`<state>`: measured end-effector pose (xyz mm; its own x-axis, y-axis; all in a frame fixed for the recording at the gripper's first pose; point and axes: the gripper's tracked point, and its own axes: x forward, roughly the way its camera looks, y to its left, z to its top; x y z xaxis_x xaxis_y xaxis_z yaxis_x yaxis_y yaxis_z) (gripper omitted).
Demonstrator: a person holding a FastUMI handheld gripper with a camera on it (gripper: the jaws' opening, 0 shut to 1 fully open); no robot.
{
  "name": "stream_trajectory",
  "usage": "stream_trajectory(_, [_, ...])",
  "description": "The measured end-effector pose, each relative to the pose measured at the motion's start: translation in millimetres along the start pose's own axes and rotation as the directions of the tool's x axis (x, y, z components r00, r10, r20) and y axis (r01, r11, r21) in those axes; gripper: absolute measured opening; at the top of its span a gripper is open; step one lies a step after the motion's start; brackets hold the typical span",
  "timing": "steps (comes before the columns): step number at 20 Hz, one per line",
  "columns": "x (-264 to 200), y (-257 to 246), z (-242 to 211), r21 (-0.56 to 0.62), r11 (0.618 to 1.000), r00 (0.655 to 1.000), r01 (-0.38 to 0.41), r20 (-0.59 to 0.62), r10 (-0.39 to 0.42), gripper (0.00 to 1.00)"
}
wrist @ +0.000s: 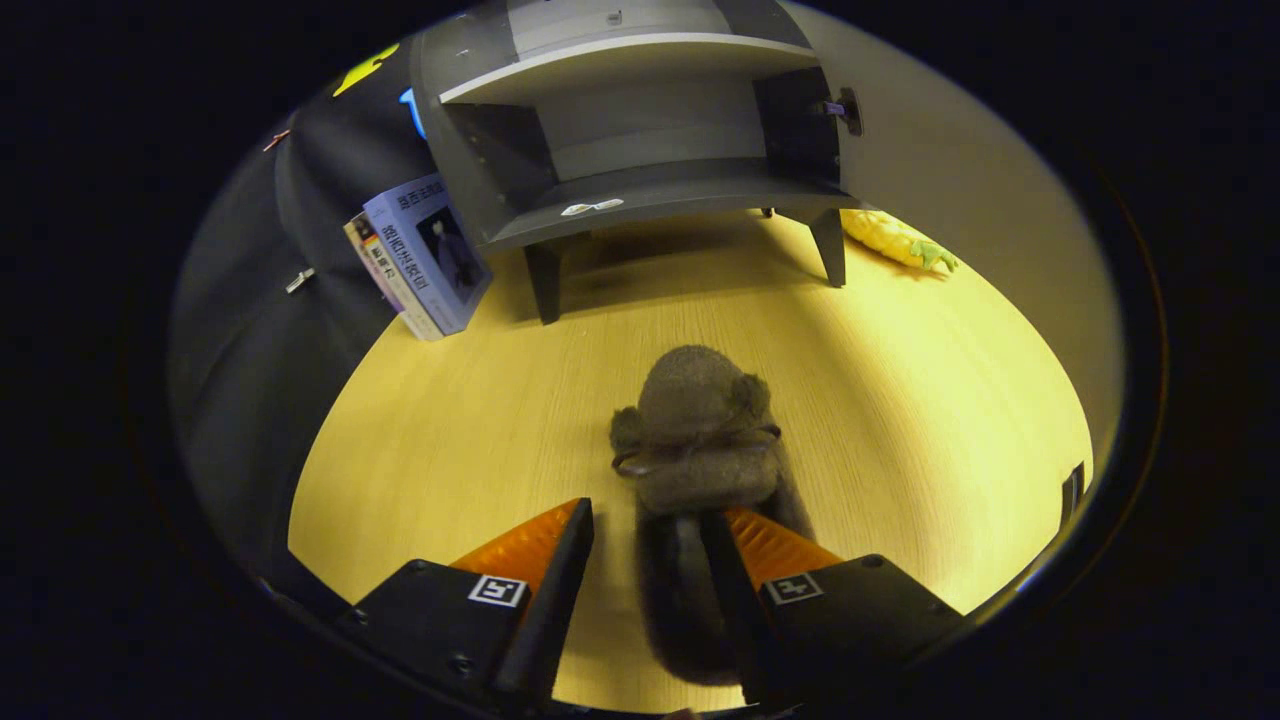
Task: Open the shoe cabinet door, grab the shoes and put them into the shoe cabinet, then close the shoe cabinet door.
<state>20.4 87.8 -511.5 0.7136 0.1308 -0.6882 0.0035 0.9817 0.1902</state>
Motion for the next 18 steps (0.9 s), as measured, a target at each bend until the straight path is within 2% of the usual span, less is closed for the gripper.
stream_trajectory(3, [20,-4,15,0.023,0.999,0.997,0.041,0.069,-0.043,0.36])
stream_trajectory(5, [22,-7,23,-0.003,0.998,0.992,0.068,0.107,-0.067,0.11])
stream_trajectory(9, [0,0,49,-0.051,0.998,0.986,0.049,0.16,-0.04,0.11])
stream_trajectory(18, [-94,17,173,-0.067,0.997,0.977,0.03,0.213,-0.015,0.11])
